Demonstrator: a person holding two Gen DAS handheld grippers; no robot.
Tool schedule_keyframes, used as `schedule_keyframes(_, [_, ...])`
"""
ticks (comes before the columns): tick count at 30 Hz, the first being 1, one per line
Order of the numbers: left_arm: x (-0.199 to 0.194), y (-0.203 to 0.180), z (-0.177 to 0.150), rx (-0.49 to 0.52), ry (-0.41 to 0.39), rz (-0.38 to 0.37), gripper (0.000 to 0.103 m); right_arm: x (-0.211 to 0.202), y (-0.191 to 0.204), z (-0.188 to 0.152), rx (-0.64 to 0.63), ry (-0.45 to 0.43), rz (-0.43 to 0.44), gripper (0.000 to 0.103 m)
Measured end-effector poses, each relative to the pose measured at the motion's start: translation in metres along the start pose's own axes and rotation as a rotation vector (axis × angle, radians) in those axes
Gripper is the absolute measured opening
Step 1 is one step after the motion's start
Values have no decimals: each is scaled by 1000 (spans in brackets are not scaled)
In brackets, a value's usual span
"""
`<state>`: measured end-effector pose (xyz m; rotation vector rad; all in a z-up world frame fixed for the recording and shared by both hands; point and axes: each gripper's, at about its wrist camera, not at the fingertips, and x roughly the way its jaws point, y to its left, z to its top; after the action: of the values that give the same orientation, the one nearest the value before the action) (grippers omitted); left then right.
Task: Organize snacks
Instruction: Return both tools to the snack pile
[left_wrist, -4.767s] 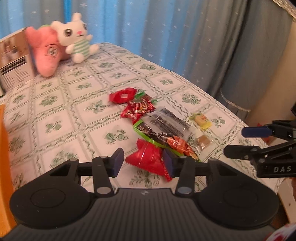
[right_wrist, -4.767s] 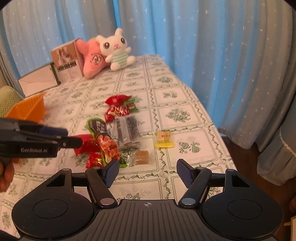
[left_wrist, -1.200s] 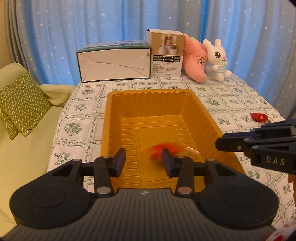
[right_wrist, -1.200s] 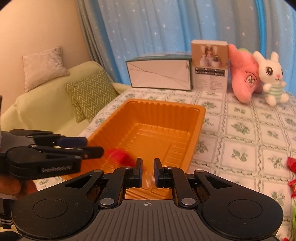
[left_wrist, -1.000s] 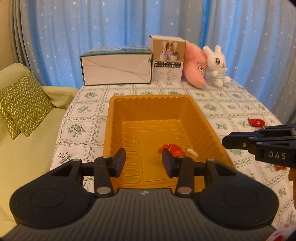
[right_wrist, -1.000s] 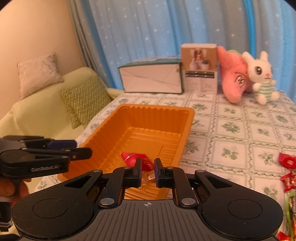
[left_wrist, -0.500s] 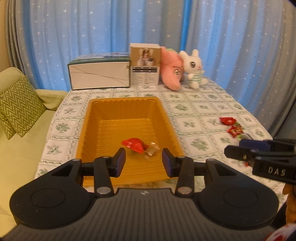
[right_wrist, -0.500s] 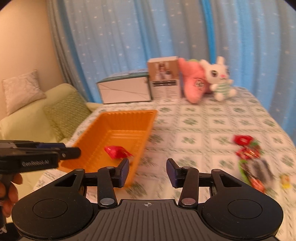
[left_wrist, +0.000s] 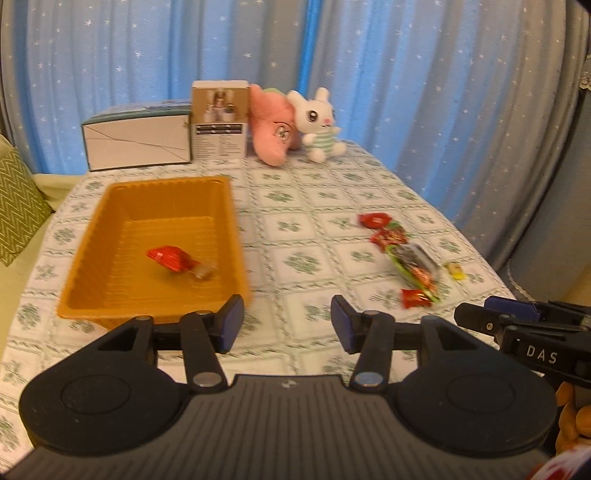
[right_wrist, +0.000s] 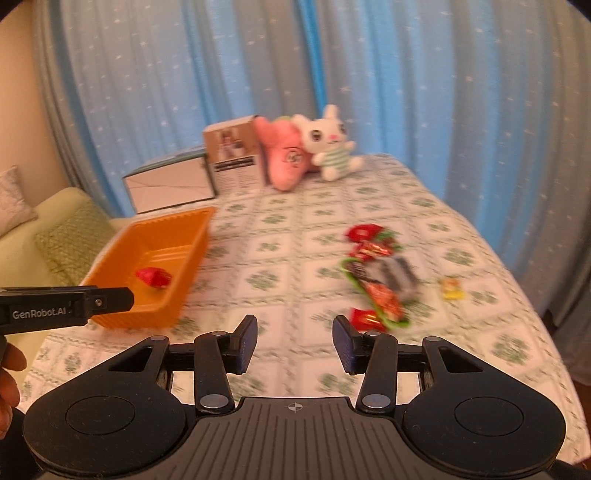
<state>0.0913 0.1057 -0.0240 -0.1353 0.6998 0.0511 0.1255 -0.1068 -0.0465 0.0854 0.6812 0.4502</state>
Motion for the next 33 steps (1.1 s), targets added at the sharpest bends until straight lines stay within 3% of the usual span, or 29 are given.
schedule_keyframes(3, [2, -17, -3, 13, 4, -14, 57, -11, -15, -2, 14, -4, -29, 46])
schedule_keyframes(14, [27, -57, -4, 64, 39, -49, 58, -18, -69, 2, 74, -26, -95, 46])
schedule_keyframes(19, [52, -64, -4, 75, 68, -53, 58, 4, -91, 1, 65, 2, -94, 46])
schedule_keyframes(33, [130, -61, 0, 89, 126, -74, 58, 101, -108, 19, -112, 91, 40, 45])
